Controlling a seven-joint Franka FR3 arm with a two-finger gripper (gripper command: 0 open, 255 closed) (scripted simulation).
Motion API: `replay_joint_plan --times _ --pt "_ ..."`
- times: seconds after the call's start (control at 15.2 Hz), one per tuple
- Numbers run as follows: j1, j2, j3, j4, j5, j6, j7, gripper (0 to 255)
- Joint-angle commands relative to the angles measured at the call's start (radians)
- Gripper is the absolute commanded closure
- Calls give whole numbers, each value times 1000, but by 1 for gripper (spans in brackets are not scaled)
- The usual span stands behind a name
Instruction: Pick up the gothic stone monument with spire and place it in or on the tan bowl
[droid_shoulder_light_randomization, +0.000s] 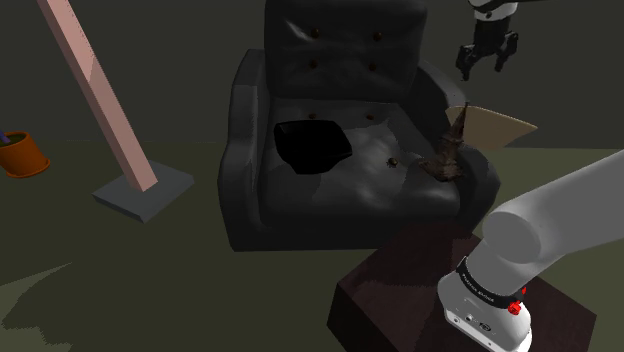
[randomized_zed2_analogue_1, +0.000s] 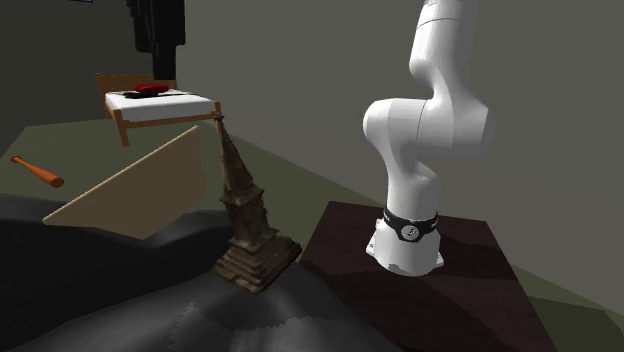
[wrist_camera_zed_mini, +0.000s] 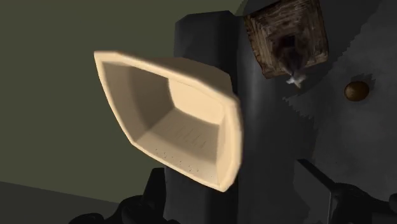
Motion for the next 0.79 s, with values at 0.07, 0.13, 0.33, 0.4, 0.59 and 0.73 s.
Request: replay_joint_plan --times 0.07,0.13,0.33,0.4,0.59,0.73 --pt "-4 68 121 41 -91 -120 240 0" --pt "-5 66 116 27 -94 -107 241 0" --pt "-11 59 103 -13 -101 -70 244 0" --pt "-13 58 99 -26 -104 -57 245 0" --pt "-19 54 87 -58 -111 -25 248 0" --pt "-19 54 87 -58 -111 -25 248 0"
